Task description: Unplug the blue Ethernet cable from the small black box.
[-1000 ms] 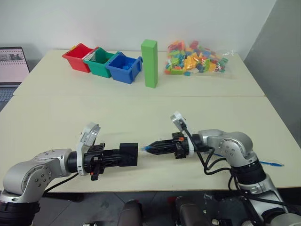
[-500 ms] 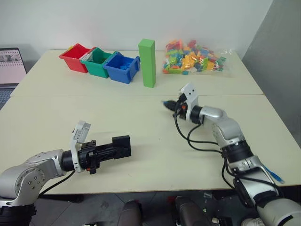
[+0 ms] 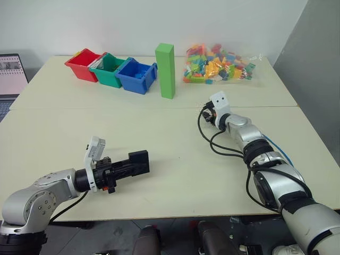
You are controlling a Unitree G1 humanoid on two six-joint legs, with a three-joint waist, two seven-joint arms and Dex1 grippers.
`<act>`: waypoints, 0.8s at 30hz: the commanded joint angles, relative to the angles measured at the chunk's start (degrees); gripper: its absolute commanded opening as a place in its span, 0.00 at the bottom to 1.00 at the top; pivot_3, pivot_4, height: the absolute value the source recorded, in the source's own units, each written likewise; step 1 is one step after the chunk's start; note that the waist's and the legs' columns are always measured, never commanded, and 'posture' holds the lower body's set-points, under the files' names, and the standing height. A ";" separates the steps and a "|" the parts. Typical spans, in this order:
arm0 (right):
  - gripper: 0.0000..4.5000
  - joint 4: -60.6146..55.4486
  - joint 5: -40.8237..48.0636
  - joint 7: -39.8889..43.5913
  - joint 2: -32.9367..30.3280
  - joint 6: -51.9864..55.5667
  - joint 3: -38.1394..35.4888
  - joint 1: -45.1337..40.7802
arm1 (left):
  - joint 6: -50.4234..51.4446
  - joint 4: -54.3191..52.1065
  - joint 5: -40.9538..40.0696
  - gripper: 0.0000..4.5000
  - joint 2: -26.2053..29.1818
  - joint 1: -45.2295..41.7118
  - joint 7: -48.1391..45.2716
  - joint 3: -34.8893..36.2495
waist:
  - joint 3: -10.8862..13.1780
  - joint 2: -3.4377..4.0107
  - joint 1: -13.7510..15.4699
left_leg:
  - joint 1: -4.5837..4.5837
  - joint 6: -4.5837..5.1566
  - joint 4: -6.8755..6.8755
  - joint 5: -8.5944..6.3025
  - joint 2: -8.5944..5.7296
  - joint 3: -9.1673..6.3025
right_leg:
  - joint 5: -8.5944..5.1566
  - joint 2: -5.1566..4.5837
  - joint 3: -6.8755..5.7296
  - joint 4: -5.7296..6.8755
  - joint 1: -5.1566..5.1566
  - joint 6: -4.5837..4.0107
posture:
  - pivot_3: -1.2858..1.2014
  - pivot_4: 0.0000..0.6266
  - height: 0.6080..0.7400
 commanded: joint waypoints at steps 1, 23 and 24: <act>0.63 -5.97 0.26 3.46 -1.12 -1.98 -1.62 -0.27 | -4.48 0.38 3.57 0.18 -2.11 -3.11 3.59 -0.32 | 0.00 0.00 0.04 | 0.00 0.00 0.00 0.00 0.00 0.00 | 0.00 0.00 -0.01 0.00 0.00 0.00 | 0.52 0.24 1.00; 0.75 -81.01 14.85 18.53 -6.67 37.57 5.77 26.06 | -55.04 51.01 39.41 0.18 -19.17 -29.00 23.93 -6.75 | 0.00 0.01 1.56 | -0.08 0.00 0.15 0.01 -0.03 -0.09 | 0.01 0.02 -0.12 0.05 0.05 0.03 | 0.52 0.24 1.00; 0.75 -81.53 14.94 18.24 -6.60 38.03 5.83 26.18 | -55.27 52.45 39.34 0.25 -19.25 -28.91 23.04 -6.77 | 0.00 0.00 1.56 | -0.09 0.00 0.15 0.01 -0.04 -0.08 | 0.01 0.02 -0.13 0.04 0.05 0.03 | 0.52 0.24 1.00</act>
